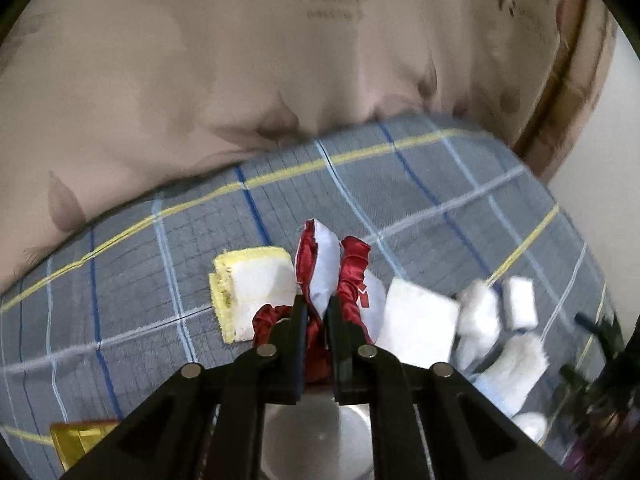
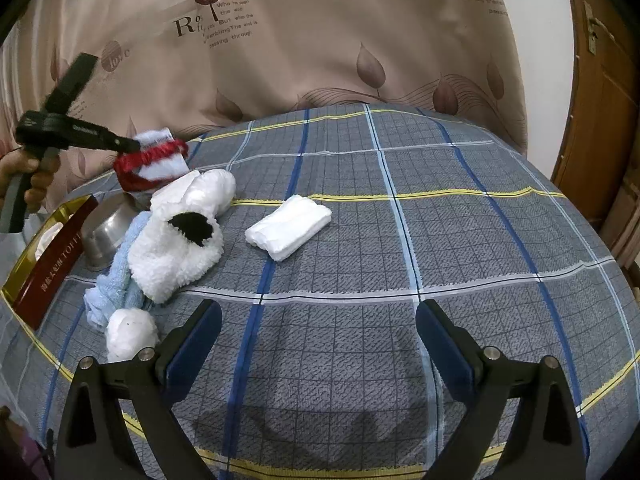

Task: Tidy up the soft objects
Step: 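Reach the left gripper to the red-and-white cloth and grasp it, then carry the red-and-white cloth into the gold tray and release it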

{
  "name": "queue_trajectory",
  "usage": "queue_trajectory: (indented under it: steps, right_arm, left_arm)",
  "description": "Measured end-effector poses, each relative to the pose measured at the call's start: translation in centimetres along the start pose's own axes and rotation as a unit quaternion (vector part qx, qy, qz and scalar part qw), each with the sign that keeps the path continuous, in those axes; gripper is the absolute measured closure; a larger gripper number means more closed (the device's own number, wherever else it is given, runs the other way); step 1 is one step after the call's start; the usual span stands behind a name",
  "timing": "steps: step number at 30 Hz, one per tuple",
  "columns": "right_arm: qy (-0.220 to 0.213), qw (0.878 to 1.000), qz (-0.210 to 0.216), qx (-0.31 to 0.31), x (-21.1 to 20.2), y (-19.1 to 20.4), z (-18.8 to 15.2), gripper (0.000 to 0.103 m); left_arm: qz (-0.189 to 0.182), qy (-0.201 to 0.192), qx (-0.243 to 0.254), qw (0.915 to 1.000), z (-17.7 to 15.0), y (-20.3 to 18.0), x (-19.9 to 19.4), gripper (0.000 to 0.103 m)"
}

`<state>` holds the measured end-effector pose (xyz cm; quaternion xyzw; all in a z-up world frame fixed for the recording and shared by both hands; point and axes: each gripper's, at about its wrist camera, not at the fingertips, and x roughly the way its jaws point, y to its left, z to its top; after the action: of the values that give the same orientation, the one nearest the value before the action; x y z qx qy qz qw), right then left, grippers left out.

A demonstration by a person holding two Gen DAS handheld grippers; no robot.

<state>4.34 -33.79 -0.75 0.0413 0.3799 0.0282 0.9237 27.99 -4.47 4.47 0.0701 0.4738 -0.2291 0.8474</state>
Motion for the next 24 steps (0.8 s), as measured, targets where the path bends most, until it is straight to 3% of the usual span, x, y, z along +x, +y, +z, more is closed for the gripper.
queue_trajectory:
  steps: [10, 18, 24]
  right_arm:
    - [-0.007, 1.0, 0.005, 0.0, -0.3, 0.0, -0.1, 0.004]
    - [-0.022, 0.997, 0.074, -0.02, -2.2, 0.8, -0.6, 0.004]
    - [-0.019, 0.988, 0.125, -0.086, -3.7, 5.9, -1.5, 0.005]
  left_arm:
    - [0.027, -0.048, -0.053, 0.997, -2.0, 0.3, -4.6, 0.094]
    - [0.035, -0.078, -0.111, 0.9901, -4.9, 2.6, -9.1, 0.094]
    - [0.038, -0.098, -0.125, 0.9866, -7.8, 3.4, -12.9, 0.094]
